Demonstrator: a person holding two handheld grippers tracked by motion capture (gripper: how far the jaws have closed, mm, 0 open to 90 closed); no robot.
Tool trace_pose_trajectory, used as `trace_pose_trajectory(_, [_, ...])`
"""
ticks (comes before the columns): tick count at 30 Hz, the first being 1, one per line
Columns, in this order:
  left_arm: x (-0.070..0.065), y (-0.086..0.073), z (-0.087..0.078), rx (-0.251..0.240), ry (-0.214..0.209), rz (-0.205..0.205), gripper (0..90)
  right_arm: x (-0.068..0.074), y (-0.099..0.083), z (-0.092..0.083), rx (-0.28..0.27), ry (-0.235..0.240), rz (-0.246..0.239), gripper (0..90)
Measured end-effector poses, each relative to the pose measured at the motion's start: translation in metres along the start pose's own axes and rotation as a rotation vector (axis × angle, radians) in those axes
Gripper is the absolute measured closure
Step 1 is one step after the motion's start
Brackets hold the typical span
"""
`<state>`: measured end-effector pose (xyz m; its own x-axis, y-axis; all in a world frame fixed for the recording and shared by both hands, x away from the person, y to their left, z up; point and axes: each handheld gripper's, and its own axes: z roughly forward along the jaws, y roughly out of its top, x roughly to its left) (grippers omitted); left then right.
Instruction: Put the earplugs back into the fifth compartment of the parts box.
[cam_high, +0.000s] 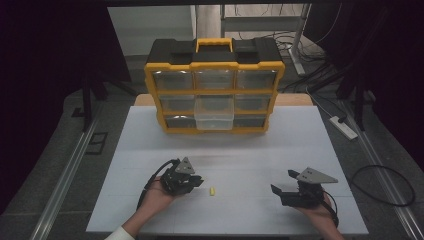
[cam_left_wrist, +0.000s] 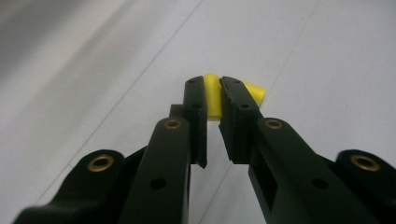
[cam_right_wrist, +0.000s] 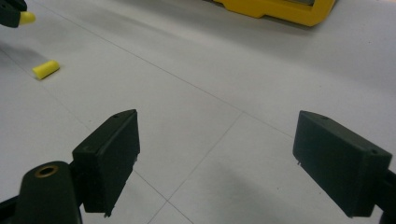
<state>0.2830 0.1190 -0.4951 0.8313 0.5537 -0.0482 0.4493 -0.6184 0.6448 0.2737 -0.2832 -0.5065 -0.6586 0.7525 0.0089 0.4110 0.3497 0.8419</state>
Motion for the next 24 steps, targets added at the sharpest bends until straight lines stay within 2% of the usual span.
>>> trace_pose_trajectory(24, [0.005,0.002,-0.035,-0.207,0.048,-0.035,80.6,0.000,0.000,0.000,0.004,-0.006,-0.002,15.4])
